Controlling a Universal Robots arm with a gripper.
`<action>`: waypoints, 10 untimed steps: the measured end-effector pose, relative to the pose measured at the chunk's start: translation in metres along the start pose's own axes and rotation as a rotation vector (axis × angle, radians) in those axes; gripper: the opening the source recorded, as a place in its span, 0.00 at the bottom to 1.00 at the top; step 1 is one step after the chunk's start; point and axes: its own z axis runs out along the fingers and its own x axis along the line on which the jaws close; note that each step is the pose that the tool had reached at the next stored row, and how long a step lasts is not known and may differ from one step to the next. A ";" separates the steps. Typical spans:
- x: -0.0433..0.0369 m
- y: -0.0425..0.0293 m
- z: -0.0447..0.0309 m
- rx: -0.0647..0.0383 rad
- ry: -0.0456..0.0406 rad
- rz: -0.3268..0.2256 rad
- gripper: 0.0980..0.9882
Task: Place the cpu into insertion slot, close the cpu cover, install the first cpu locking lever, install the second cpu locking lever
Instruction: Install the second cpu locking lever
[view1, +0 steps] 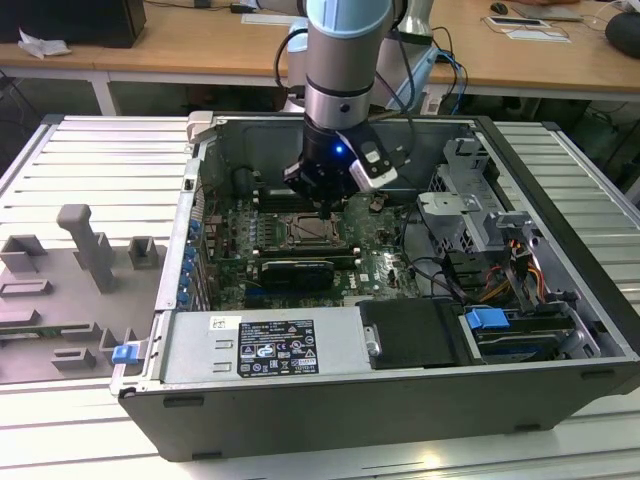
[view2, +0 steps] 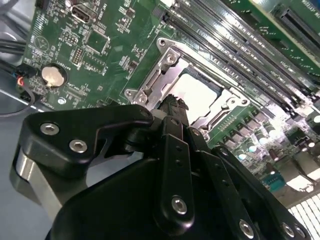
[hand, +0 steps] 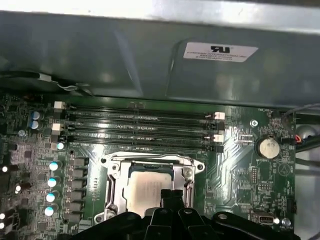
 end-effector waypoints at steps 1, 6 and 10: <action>-0.0001 -0.0001 -0.0031 0.000 -0.0001 0.000 0.01; 0.0006 -0.0115 -0.0058 0.000 -0.0003 0.001 0.01; 0.0015 -0.0271 -0.0071 -0.002 0.0026 0.002 0.01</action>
